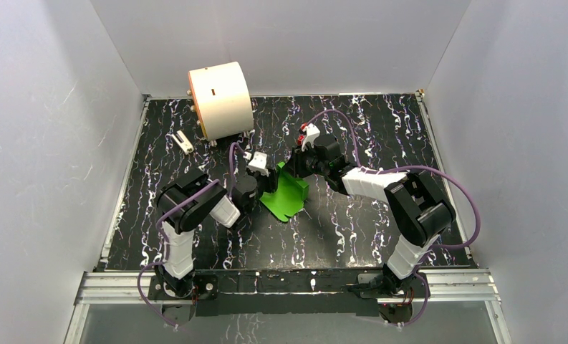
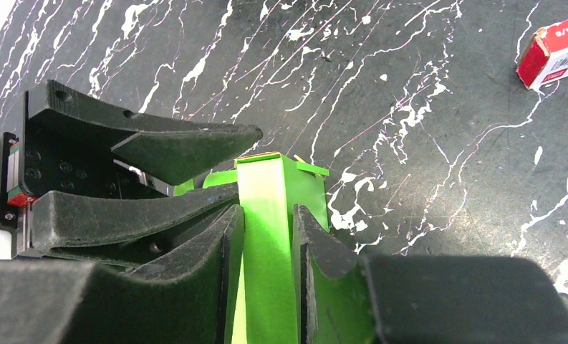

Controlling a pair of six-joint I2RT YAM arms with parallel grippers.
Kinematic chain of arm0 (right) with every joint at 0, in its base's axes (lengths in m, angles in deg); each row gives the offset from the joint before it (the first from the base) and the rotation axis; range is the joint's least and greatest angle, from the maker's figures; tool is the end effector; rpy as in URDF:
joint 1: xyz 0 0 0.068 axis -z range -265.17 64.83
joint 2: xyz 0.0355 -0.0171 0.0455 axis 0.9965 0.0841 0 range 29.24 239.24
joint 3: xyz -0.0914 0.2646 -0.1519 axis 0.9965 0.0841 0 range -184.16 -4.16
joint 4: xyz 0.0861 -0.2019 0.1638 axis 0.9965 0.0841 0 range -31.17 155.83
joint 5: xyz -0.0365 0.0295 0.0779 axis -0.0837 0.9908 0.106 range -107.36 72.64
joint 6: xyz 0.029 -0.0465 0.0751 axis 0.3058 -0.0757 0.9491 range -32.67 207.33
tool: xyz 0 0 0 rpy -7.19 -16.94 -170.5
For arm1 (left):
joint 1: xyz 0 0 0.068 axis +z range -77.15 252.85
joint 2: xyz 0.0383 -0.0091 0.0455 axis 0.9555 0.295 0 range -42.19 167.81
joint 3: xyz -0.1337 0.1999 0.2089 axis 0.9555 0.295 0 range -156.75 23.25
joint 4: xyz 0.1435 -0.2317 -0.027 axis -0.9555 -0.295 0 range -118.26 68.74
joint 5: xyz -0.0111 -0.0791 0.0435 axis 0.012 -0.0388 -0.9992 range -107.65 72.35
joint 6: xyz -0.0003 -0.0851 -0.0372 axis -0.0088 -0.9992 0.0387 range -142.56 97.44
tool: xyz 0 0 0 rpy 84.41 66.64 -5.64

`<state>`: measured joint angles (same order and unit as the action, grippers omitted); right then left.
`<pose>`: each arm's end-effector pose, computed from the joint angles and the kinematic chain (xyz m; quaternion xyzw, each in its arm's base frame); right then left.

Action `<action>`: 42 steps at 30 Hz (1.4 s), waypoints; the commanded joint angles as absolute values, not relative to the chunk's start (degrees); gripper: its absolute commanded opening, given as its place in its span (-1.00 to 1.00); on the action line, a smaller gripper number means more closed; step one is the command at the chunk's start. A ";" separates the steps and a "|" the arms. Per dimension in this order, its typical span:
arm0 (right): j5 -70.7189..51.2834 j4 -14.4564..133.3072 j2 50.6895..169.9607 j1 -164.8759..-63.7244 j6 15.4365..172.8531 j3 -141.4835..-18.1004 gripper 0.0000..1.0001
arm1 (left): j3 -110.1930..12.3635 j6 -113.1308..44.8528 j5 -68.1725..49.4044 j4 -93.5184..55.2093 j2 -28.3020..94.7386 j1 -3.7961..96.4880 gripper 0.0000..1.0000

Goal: Fold the paper box

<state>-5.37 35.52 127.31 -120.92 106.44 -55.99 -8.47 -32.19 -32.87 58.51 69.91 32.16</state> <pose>0.3381 0.2649 0.2157 -0.1770 0.8119 0.3304 0.4476 0.3131 -0.2403 0.1556 0.0988 0.7038 -0.2112 0.6710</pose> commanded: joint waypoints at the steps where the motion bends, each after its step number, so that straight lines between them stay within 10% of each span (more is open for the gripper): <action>1: -4.92 38.62 126.56 -121.12 105.42 -55.27 -0.30 | -10.98 -29.89 -32.32 62.82 71.00 32.59 -0.20; 42: -6.09 41.94 128.21 -121.11 104.42 -54.96 -0.38 | -11.17 -30.88 -52.94 73.65 74.71 31.99 -0.92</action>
<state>-5.70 35.24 127.35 -121.05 105.24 -55.99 -11.60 -34.81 -38.88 64.48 75.63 30.13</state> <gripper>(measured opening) 0.348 0.121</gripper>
